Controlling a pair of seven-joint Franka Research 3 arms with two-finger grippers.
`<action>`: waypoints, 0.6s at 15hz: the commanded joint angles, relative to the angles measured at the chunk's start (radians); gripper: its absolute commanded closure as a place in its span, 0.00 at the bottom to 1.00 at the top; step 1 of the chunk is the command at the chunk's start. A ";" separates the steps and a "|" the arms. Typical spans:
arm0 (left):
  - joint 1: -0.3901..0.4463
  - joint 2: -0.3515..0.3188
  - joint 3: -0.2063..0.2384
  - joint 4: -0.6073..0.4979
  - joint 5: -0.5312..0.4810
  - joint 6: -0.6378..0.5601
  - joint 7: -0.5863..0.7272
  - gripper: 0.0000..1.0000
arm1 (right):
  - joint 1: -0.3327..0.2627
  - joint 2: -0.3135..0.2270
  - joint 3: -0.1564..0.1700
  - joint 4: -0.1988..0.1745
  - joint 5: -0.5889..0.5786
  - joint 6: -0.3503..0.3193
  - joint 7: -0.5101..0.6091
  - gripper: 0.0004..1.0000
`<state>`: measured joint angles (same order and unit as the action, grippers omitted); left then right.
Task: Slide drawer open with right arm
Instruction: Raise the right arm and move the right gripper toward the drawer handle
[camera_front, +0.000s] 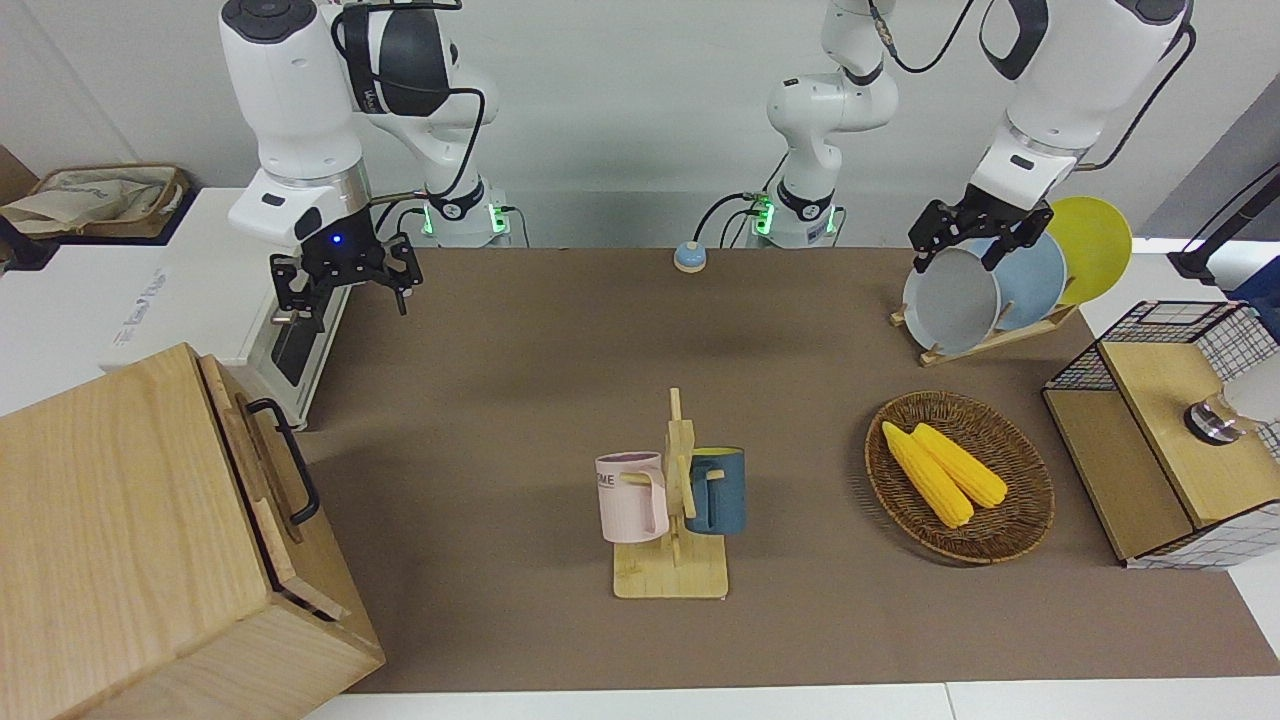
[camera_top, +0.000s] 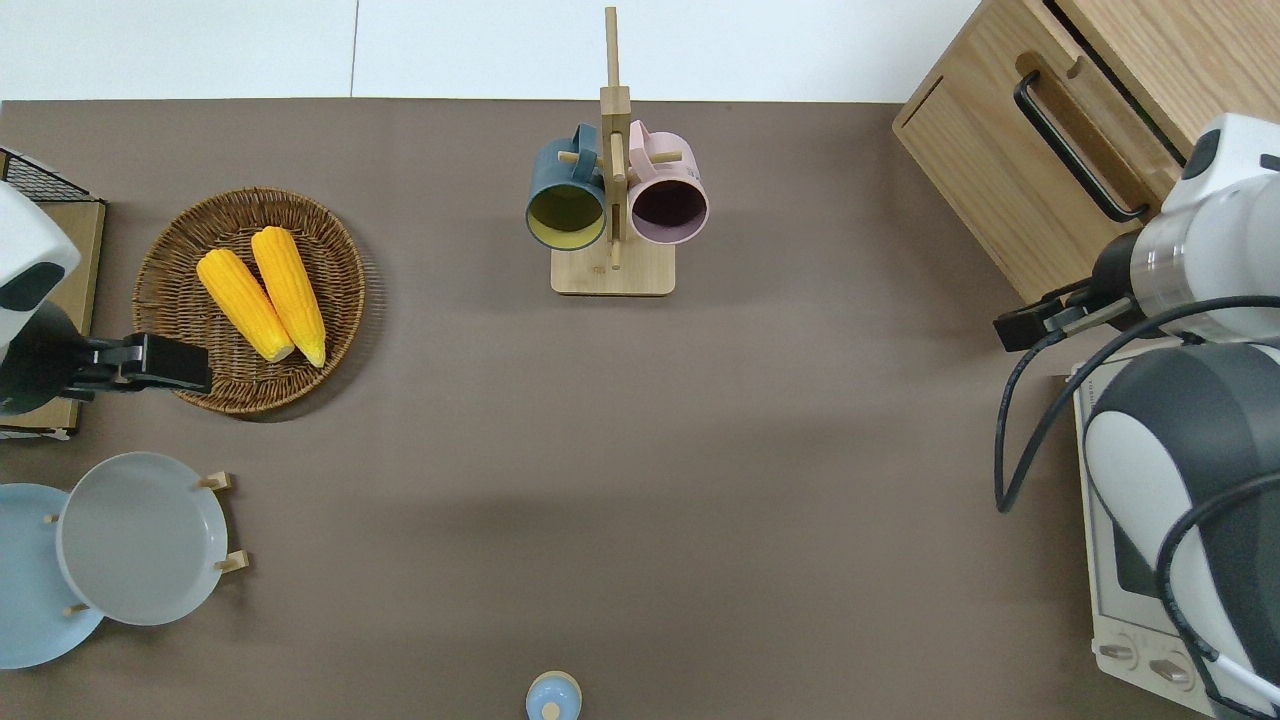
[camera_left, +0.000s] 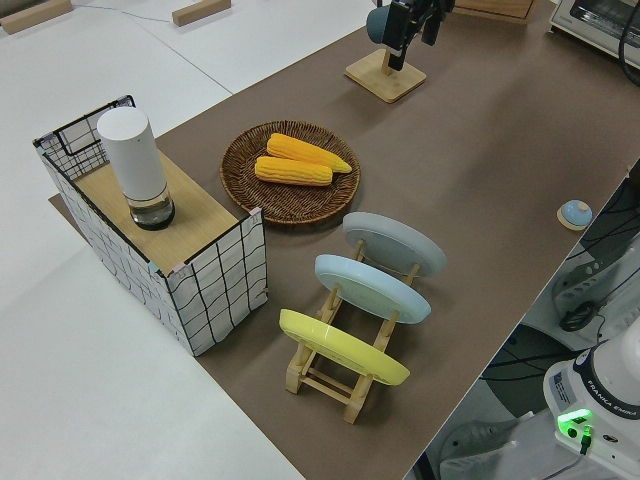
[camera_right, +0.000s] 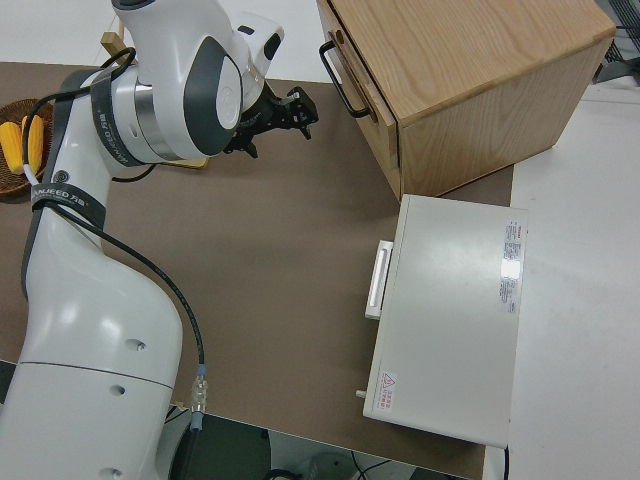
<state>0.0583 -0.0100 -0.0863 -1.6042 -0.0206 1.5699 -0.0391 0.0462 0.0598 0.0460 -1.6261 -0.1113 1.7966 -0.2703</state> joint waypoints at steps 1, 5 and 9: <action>-0.006 -0.010 0.005 -0.005 0.011 -0.011 0.007 0.00 | -0.022 0.008 0.018 -0.009 -0.047 0.050 -0.036 0.01; -0.006 -0.010 0.005 -0.005 0.011 -0.011 0.007 0.00 | -0.023 0.028 0.049 -0.009 -0.149 0.073 -0.056 0.02; -0.005 -0.010 0.005 -0.005 0.011 -0.011 0.007 0.00 | -0.026 0.052 0.093 -0.011 -0.348 0.128 -0.046 0.02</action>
<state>0.0583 -0.0100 -0.0863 -1.6042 -0.0206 1.5699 -0.0391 0.0446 0.0961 0.0972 -1.6263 -0.3310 1.8770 -0.3028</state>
